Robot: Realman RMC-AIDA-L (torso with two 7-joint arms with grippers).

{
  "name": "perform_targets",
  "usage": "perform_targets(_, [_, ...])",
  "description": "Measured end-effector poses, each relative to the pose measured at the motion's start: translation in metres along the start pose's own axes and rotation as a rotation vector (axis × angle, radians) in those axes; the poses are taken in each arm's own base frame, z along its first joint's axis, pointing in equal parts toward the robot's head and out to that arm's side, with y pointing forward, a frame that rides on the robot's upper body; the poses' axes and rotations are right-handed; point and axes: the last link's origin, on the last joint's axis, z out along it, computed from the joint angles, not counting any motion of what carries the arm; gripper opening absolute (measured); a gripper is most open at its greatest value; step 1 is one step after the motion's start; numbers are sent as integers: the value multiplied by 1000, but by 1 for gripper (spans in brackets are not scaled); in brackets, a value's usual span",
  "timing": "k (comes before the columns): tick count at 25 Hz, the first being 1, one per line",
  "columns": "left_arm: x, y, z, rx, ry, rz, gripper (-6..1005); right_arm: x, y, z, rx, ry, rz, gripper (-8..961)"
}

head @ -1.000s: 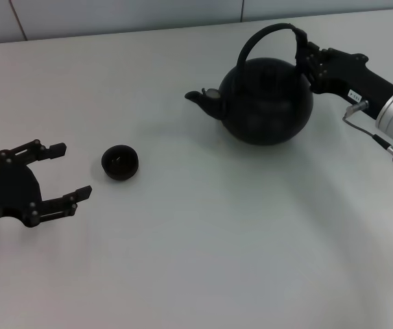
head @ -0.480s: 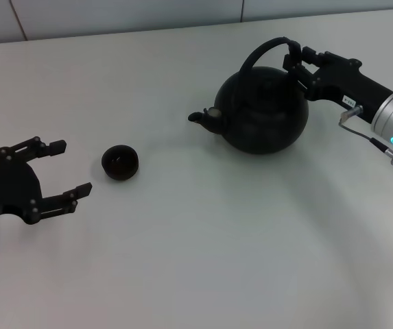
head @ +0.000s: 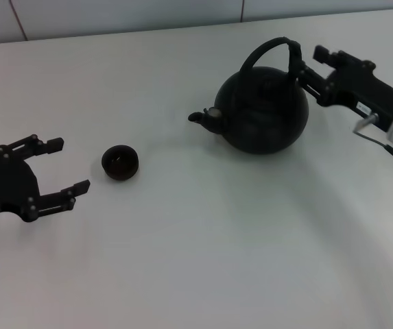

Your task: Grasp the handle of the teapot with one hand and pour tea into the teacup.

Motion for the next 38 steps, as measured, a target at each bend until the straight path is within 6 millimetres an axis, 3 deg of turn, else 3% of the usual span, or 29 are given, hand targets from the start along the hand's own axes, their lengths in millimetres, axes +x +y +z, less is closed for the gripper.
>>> perform_targets(5, [1, -1, -3, 13, 13, -16, 813, -8, 8, -31, -45, -60, 33, 582])
perform_targets(9, [3, -2, -2, 12, 18, -15, 813, -23, 11, -41, -116, -54, 55, 615])
perform_targets(15, [9, -1, -2, -4, 49, -7, 814, -39, 24, -12, -245, -16, -89, 673])
perform_targets(22, [26, -1, -10, -36, 125, -13, 814, -62, 60, 30, -511, 32, -314, 759])
perform_targets(29, [36, 2, -22, -56, 200, -4, 814, -68, 76, 35, -594, 25, -368, 758])
perform_targets(38, [41, -1, -30, -28, 250, -18, 814, -58, 83, 29, -623, 43, -351, 758])
